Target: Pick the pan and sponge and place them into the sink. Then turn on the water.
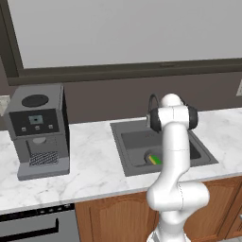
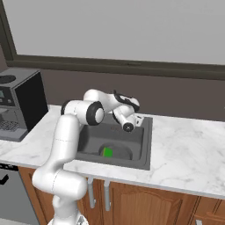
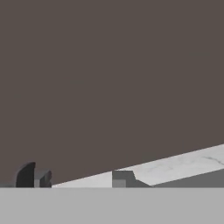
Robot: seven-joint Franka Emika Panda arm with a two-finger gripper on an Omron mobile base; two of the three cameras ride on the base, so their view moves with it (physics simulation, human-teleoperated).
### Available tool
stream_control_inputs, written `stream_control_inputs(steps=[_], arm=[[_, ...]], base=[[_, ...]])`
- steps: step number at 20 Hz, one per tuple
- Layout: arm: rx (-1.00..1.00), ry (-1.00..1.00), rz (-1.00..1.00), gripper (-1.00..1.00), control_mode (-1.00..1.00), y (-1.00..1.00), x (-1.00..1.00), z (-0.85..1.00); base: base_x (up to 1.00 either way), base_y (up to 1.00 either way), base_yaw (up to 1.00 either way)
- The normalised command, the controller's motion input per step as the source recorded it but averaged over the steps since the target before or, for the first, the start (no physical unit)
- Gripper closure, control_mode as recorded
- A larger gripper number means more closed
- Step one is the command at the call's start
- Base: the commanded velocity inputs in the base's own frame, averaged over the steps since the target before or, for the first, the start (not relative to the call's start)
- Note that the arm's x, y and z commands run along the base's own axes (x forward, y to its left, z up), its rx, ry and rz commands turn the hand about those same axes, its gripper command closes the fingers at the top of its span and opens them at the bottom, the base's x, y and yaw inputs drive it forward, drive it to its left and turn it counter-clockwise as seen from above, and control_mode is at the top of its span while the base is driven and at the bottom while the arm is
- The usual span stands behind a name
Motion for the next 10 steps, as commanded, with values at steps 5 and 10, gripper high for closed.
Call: stream_control_inputs(steps=[5,10], arm=[[0.05,0.10,-0.08,1.00,-1.00,-0.47,-0.13,-0.28],[0.06,0.10,-0.08,1.00,-1.00,-0.46,-0.17,-0.31]], base=[[0.00,0.00,0.00],[0.00,0.00,0.00]])
